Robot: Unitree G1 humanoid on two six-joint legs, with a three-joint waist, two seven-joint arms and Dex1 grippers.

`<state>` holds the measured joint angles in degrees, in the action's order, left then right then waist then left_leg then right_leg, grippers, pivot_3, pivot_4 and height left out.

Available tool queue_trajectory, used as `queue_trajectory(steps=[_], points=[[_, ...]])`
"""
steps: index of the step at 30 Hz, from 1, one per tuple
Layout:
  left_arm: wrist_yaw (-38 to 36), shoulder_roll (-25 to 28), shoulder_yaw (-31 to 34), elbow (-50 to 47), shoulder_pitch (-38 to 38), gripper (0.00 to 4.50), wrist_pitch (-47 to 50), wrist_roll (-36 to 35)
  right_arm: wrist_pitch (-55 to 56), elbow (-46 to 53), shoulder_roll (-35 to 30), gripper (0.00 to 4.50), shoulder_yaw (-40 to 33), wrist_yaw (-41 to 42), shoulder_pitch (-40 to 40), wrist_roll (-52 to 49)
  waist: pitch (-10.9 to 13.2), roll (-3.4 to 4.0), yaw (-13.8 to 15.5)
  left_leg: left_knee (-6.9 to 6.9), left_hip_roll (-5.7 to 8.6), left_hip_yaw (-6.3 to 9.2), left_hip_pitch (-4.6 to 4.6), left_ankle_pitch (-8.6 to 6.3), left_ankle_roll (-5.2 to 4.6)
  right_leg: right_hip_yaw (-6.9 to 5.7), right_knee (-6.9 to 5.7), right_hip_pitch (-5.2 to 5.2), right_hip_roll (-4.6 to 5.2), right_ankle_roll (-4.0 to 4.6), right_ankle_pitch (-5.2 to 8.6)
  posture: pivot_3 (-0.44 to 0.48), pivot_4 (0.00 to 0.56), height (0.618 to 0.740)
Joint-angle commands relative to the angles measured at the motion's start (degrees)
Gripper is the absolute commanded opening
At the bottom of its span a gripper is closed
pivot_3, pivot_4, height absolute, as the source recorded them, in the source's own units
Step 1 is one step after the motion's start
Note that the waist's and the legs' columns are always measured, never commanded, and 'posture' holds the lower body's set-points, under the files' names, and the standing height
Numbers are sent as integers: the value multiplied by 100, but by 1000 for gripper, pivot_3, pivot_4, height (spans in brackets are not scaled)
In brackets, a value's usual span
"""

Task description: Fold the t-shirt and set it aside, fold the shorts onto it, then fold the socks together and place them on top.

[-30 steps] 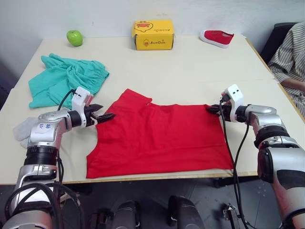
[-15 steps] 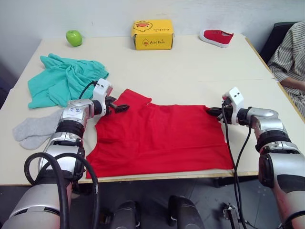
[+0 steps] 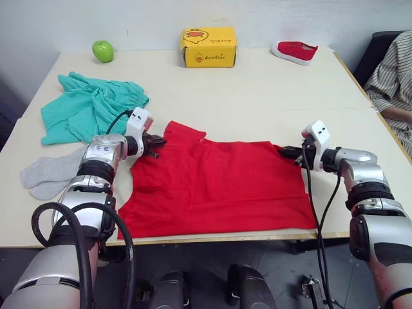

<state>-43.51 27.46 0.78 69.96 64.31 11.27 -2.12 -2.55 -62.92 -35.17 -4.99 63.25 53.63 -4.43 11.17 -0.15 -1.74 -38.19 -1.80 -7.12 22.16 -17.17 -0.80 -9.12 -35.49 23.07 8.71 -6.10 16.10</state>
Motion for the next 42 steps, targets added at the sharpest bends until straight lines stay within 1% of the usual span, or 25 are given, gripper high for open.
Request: queue_trajectory(steps=[1,8,11,14,17,21,25,27,32,36,37,38,40,42], points=[[-83,90,138,-47,-116,17,-95,-33,150,214,-17,0,-156,16,5,-180,0,0,-7,0,0,0,0,0,0,0,0,0,0,0,0,0,150,740],[-309,268,341,-279,-89,17,-379,-146,210,130,-6,0,-350,-34,250,-440,1,-1,-10,1,0,-1,6,0,0,1,-1,12,-1,0,0,0,150,740],[-432,361,426,-457,-95,17,-429,-213,160,136,-37,0,-523,28,347,-623,2,-3,-28,0,0,-1,24,1,1,10,-10,40,-1,0,0,0,150,740],[-627,485,449,-794,-201,17,-405,-244,83,163,-125,0,-687,208,374,-814,2,-3,-26,2,-1,-8,25,1,1,8,-11,42,-2,0,0,0,150,740],[-830,660,530,-1441,-458,17,-206,-380,-188,352,-249,0,-809,520,267,-1026,2,-3,-26,2,-1,-13,25,1,1,10,-10,42,-1,0,0,0,150,740],[-970,866,564,-2563,-1111,17,242,-531,-611,773,-334,0,-896,811,-43,-1256,2,-3,-23,2,-2,-10,24,1,1,12,-11,42,-2,0,0,0,150,740],[-871,1036,719,-4289,-2287,17,914,-769,-835,1385,-389,0,-946,856,-671,-1418,2,-3,-10,2,-4,4,23,1,1,15,-12,42,-2,0,0,0,150,740],[-719,1076,823,-4871,-2708,17,1190,-863,-911,1677,-398,0,-944,828,-960,-1454,2,-3,3,1,-5,13,21,1,2,18,-15,42,-1,0,0,0,150,740],[-267,968,1035,-5997,-3501,17,1737,-1117,-769,2077,-340,0,-795,660,-1546,-1326,2,-3,23,-7,-10,24,18,1,0,25,-19,41,3,1,0,0,150,740],[-143,987,939,-6336,-3911,17,1922,-1142,-476,2095,-310,0,-579,341,-1722,-1045,2,-3,17,-5,-11,23,14,1,0,30,-23,42,4,1,0,0,150,740],[-174,1032,891,-6345,-3944,226,2003,-1151,-579,2120,-325,0,-547,434,-1747,-1078,2,-3,17,-3,-11,21,11,1,0,31,-23,42,4,1,0,0,150,740],[-212,1075,875,-6327,-3945,461,2056,-1169,-410,2139,-328,211,-541,444,-1761,-1070,2,-3,17,-3,-9,20,11,1,0,31,-23,42,2,1,0,0,150,740],[-333,1174,917,-6213,-3790,963,2220,-1285,-369,2205,-436,645,-448,595,-1784,-1041,2,-3,20,-3,-9,20,11,1,0,31,-22,42,1,1,0,0,150,740],[-411,1259,960,-6081,-3620,1634,2429,-1388,-240,2213,-518,1296,-377,648,-1786,-952,2,-3,28,-5,-9,20,12,1,0,31,-22,42,2,1,0,0,150,740]])
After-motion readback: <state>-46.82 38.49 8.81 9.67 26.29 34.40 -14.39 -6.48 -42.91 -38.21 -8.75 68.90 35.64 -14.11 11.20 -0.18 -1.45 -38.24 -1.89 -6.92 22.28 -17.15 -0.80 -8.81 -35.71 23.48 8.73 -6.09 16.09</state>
